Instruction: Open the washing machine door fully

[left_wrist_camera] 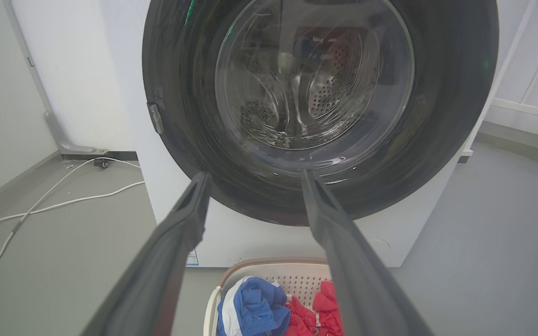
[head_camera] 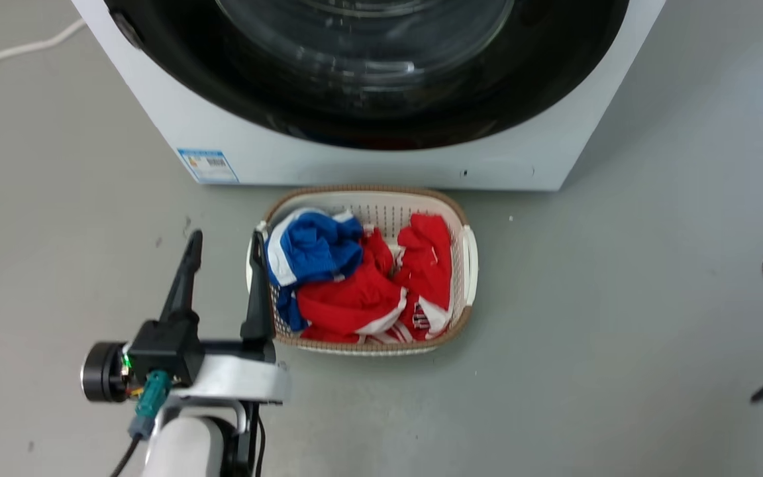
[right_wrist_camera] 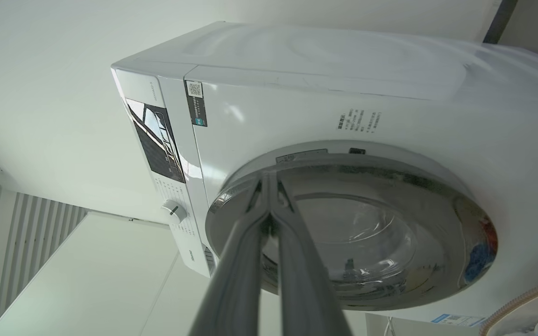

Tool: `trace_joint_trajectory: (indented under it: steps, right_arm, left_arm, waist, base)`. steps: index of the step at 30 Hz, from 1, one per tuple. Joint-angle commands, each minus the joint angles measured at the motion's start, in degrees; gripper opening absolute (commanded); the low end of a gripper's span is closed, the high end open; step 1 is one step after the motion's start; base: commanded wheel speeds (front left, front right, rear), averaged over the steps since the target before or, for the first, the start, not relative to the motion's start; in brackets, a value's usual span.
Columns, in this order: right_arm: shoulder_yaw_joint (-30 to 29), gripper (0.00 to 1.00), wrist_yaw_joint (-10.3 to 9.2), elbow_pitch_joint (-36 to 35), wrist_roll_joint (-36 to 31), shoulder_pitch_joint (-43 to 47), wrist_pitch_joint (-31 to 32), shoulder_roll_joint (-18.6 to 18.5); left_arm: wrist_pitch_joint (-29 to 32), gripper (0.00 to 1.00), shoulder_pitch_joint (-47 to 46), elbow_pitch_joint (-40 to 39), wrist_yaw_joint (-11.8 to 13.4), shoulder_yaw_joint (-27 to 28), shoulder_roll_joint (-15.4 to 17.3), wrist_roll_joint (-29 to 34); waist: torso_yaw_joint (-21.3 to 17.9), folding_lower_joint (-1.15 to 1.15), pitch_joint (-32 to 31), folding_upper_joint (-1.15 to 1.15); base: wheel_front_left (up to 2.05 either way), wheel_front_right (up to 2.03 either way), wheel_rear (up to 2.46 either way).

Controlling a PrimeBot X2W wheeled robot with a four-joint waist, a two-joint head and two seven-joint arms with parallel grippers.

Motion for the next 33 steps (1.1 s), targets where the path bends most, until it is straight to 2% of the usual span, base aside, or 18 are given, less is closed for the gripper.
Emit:
trace_joint_trajectory:
  steps: [1, 9, 17, 26, 33]
  right_arm:
    - [-0.1, 0.0, 0.02, 0.8, -0.2, -2.5, 0.6, -0.8]
    - [1.9, 0.0, 0.02, 10.1, -0.8, -19.7, 5.7, -6.2]
    - [7.8, 0.0, 0.02, 17.5, -5.2, -34.6, 9.6, -10.3]
    - [14.7, 0.0, 0.02, 23.1, -9.9, -46.5, 14.5, -11.6]
    - [18.8, 0.0, 0.02, 24.2, -12.3, -49.4, 18.8, -11.2]
  left_arm:
    - [-0.1, 1.0, -1.5, -0.4, -0.1, 0.4, 0.0, 0.5]
    - [-0.1, 1.0, -7.6, -2.2, -1.0, 1.6, 0.0, 2.1]
    - [-0.1, 1.0, -10.9, -3.3, -1.1, 1.4, 0.0, 2.0]
    - [-0.1, 1.0, -13.2, -3.8, -0.4, 0.4, 0.0, 1.0]
    - [-0.1, 1.0, -13.6, -4.0, 0.0, 0.2, 0.0, 0.9]
  waist:
    - [0.1, -0.01, 3.9, 0.0]
    - [1.0, -0.01, 12.2, 0.0]
    - [2.4, -0.01, 18.9, 0.0]
    - [3.8, -0.01, 23.6, 0.0]
    - [3.7, -0.01, 24.6, 0.0]
  base:
    - [0.0, 0.0, 0.0]
    - [0.0, 0.0, 0.0]
    - [0.0, 0.0, 0.0]
    - [0.0, 0.0, 0.0]
    - [0.0, 0.0, 0.0]
